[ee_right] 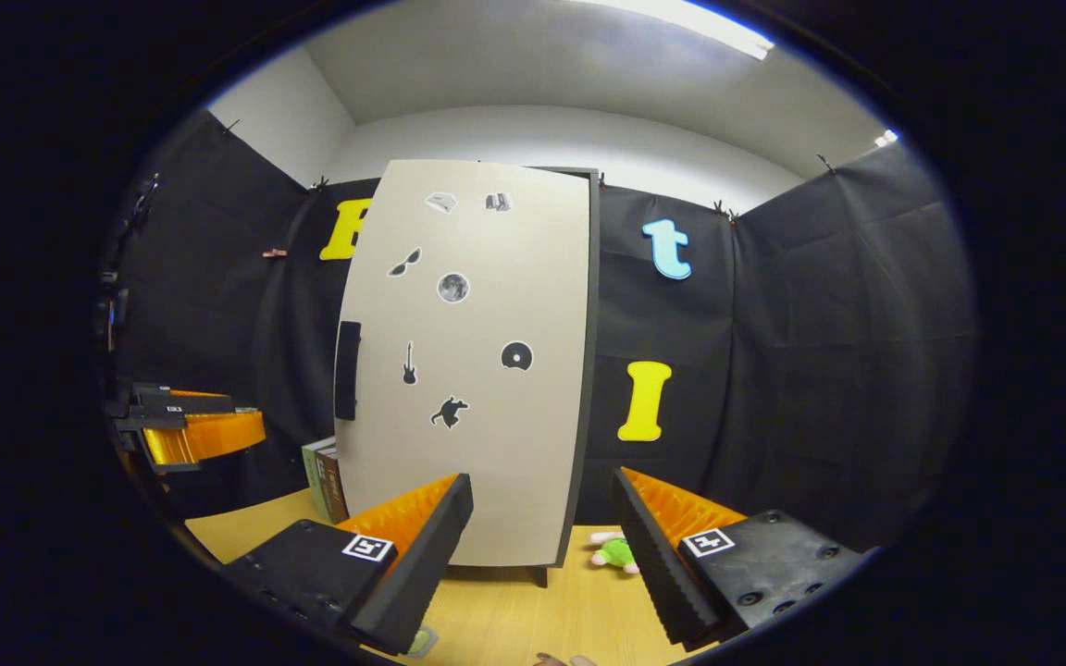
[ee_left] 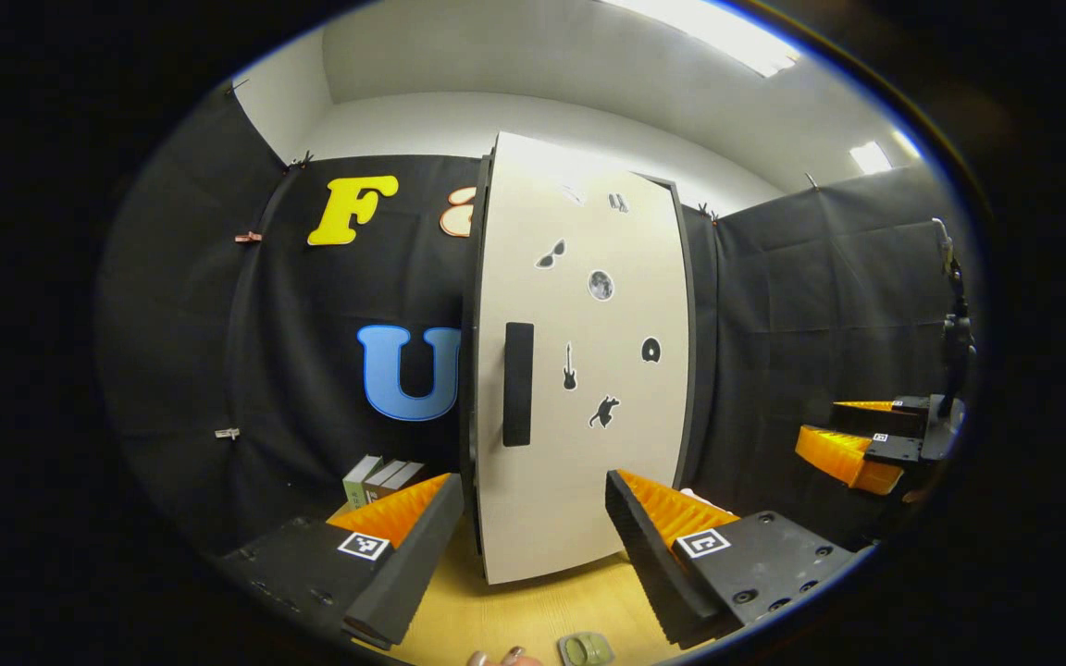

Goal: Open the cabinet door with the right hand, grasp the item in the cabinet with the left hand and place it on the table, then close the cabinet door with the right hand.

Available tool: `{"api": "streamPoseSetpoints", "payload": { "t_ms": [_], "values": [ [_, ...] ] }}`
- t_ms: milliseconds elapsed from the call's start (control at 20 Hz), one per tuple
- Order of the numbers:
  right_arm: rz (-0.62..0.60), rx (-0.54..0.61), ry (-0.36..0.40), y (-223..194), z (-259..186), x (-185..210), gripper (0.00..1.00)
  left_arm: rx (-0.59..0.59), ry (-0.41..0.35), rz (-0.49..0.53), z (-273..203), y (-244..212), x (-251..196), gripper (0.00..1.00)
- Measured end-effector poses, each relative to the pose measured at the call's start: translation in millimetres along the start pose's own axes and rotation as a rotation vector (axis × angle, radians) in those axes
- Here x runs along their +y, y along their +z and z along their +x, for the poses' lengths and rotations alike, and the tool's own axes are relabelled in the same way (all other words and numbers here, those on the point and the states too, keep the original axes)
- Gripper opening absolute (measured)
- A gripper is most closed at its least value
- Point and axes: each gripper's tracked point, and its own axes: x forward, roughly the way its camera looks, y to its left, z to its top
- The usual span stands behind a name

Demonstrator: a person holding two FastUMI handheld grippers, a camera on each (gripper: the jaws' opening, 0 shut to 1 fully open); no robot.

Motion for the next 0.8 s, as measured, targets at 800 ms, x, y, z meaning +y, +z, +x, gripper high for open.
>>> {"api": "streamPoseSetpoints", "payload": {
  "t_ms": [800],
  "values": [
    [0.063,-0.031,-0.002,11.9,-2.8,-5.4,0.97,-0.009,0.002,0.022,0.7,-1.3,-8.1,0.97]
  ]
}}
